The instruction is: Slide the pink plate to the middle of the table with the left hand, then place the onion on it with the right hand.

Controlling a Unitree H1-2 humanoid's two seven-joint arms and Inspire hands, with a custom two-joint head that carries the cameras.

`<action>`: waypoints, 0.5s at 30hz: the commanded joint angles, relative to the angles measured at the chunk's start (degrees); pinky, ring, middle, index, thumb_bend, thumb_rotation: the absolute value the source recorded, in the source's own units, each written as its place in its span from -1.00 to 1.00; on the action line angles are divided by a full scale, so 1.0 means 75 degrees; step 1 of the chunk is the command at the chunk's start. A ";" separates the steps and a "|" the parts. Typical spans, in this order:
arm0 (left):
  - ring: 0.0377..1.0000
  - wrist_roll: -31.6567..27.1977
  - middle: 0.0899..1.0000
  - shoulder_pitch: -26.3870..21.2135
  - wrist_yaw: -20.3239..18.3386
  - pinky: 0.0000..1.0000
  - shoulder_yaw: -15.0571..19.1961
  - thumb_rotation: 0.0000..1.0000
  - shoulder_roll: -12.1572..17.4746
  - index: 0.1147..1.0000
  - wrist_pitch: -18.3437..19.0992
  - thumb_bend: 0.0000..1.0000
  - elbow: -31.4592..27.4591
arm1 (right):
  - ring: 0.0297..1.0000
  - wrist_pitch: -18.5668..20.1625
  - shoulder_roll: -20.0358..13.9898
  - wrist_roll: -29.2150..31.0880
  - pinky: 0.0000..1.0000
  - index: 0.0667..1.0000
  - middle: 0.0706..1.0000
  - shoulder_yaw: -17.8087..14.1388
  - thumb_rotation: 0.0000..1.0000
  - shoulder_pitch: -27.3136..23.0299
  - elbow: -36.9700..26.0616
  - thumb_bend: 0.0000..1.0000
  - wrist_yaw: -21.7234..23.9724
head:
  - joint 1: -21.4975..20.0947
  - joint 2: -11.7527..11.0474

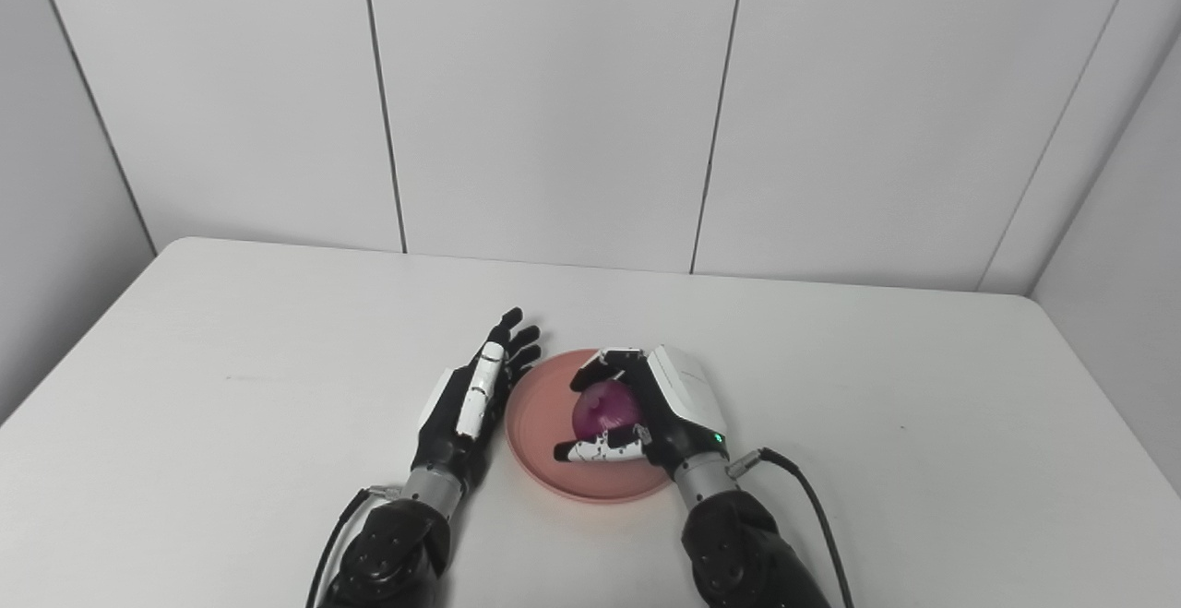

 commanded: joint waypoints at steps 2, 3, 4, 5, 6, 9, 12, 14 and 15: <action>0.85 0.0004 0.84 0.0039 -0.0014 0.85 0.0026 1.00 0.0007 0.86 0.0167 0.06 0.0196 | 0.29 -0.0556 0.0012 -0.0006 0.16 -0.08 0.35 0.0040 -0.81 -0.0292 -0.0084 0.02 -0.0150 | -0.0053 0.0018; 0.86 0.0010 0.86 0.0041 -0.0023 0.85 0.0021 1.00 0.0018 0.87 0.0157 0.06 0.0193 | 0.43 -0.0650 0.0006 -0.0013 0.24 -0.08 0.46 0.0045 -0.76 -0.0288 -0.0076 0.02 -0.0204 | -0.0054 0.0019; 0.86 0.0021 0.86 0.0042 -0.0026 0.85 0.0016 1.00 0.0027 0.87 0.0143 0.06 0.0189 | 0.44 -0.0805 -0.0009 0.0013 0.24 -0.08 0.47 0.0030 -0.76 -0.0267 -0.0063 0.02 -0.0271 | -0.0060 0.0020; 0.86 0.0033 0.88 0.0043 -0.0030 0.84 0.0009 1.00 0.0040 0.88 0.0133 0.05 0.0184 | 0.53 -0.0915 -0.0027 0.0033 0.32 0.22 0.55 0.0008 -0.74 -0.0237 -0.0079 0.12 -0.0311 | -0.0065 0.0024; 0.86 0.0039 0.89 0.0043 -0.0033 0.83 0.0006 1.00 0.0050 0.88 0.0129 0.06 0.0183 | 0.62 -0.0976 -0.0036 0.0046 0.40 0.43 0.63 -0.0009 -0.62 -0.0218 -0.0088 0.19 -0.0328 | -0.0070 0.0021; 0.85 0.0011 0.89 0.0046 -0.0057 0.83 0.0016 1.00 0.0071 0.88 0.0139 0.07 0.0160 | 0.73 -0.1122 -0.0063 0.0151 0.50 0.62 0.75 -0.0090 -0.36 -0.0137 -0.0176 0.28 -0.0294 | -0.0106 0.0021; 0.84 -0.0037 0.86 0.0034 -0.0063 0.84 0.0057 1.00 0.0079 0.85 0.0110 0.08 0.0189 | 0.83 -0.1271 -0.0143 0.0148 0.58 0.74 0.86 -0.0130 -0.01 -0.0070 -0.0251 0.35 -0.0304 | -0.0145 0.0023; 0.84 -0.0069 0.85 0.0038 -0.0094 0.84 0.0066 1.00 0.0088 0.85 0.0139 0.08 0.0157 | 0.86 -0.1335 -0.0204 0.0134 0.61 0.77 0.88 -0.0147 0.11 -0.0030 -0.0305 0.37 -0.0297 | -0.0181 0.0030; 0.84 -0.0076 0.85 0.0043 -0.0103 0.85 0.0070 1.00 0.0092 0.85 0.0158 0.08 0.0142 | 0.87 -0.1364 -0.0225 0.0153 0.64 0.80 0.89 -0.0163 0.17 -0.0013 -0.0324 0.38 -0.0285 | -0.0209 0.0026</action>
